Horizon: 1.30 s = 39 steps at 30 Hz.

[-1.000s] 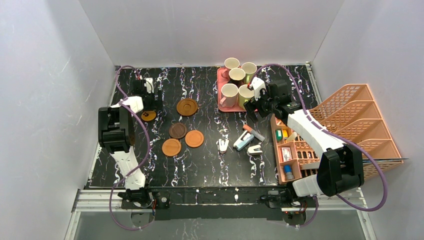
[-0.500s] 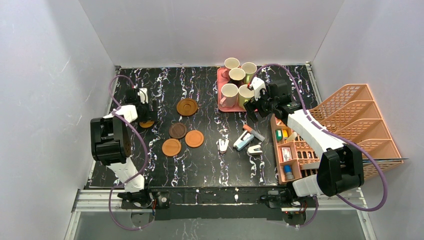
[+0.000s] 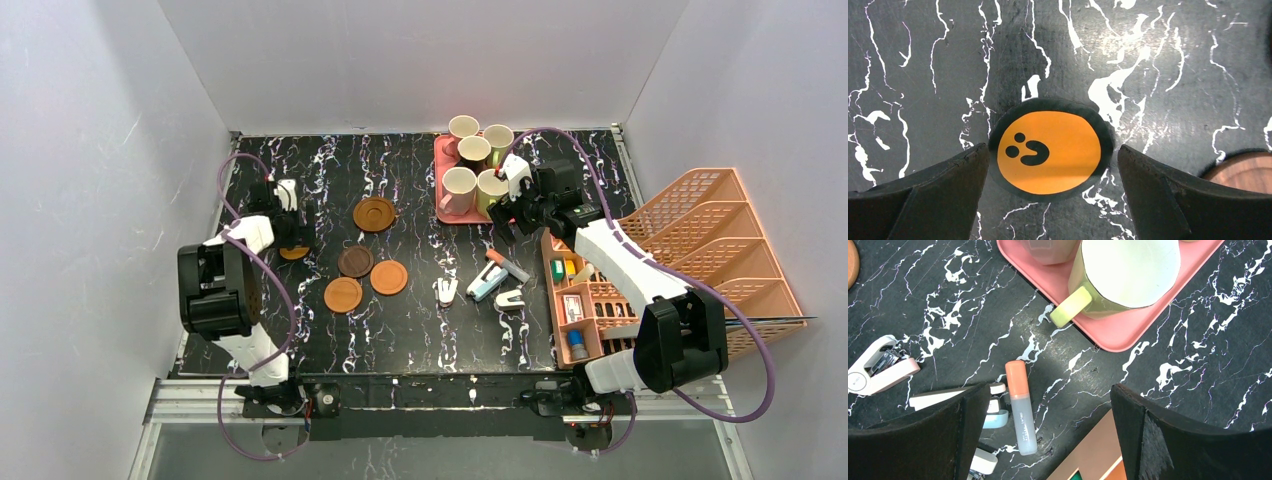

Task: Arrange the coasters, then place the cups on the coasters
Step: Move the coaster to the center of the board.

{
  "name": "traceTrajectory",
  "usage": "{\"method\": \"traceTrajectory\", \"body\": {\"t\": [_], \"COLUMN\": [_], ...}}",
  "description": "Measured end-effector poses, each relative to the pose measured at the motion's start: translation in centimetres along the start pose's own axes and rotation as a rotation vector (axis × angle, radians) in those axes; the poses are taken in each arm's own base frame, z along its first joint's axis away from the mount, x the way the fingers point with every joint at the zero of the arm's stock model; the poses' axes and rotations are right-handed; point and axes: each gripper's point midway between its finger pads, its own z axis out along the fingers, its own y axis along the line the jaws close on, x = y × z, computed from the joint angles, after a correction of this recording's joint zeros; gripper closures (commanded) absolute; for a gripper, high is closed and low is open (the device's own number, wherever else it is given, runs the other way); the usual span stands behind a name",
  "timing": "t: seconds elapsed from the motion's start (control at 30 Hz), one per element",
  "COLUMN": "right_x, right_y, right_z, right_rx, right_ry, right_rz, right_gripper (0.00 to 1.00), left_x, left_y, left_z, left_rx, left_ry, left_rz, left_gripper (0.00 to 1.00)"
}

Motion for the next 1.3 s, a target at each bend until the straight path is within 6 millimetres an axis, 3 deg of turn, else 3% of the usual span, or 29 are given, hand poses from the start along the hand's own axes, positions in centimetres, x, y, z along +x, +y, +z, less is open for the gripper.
{"method": "traceTrajectory", "body": {"t": [0.4, 0.83, 1.0, 1.17, 1.3], "right_x": [-0.2, -0.2, -0.2, -0.2, -0.2], "right_y": [0.0, 0.0, 0.0, 0.0, 0.0], "right_z": [-0.2, -0.2, -0.2, -0.2, -0.2], "right_rx": [0.001, 0.002, 0.002, 0.002, 0.002], "right_ry": [-0.007, -0.007, -0.007, -0.007, -0.007], "right_rz": [-0.002, -0.002, -0.001, -0.001, -0.002], "right_gripper": [0.02, 0.02, 0.02, 0.02, 0.02], "left_x": [-1.1, 3.7, 3.0, 0.9, -0.6], "left_y": [0.0, 0.6, 0.6, 0.7, 0.6], "left_z": [-3.6, -1.8, -1.2, 0.2, 1.2], "left_rx": [0.085, 0.078, 0.09, 0.098, 0.105], "left_ry": [-0.096, 0.039, 0.025, -0.015, -0.041], "left_rz": [0.02, 0.155, 0.165, 0.166, 0.167], "left_gripper": [0.02, 0.03, 0.13, 0.26, 0.29]}}
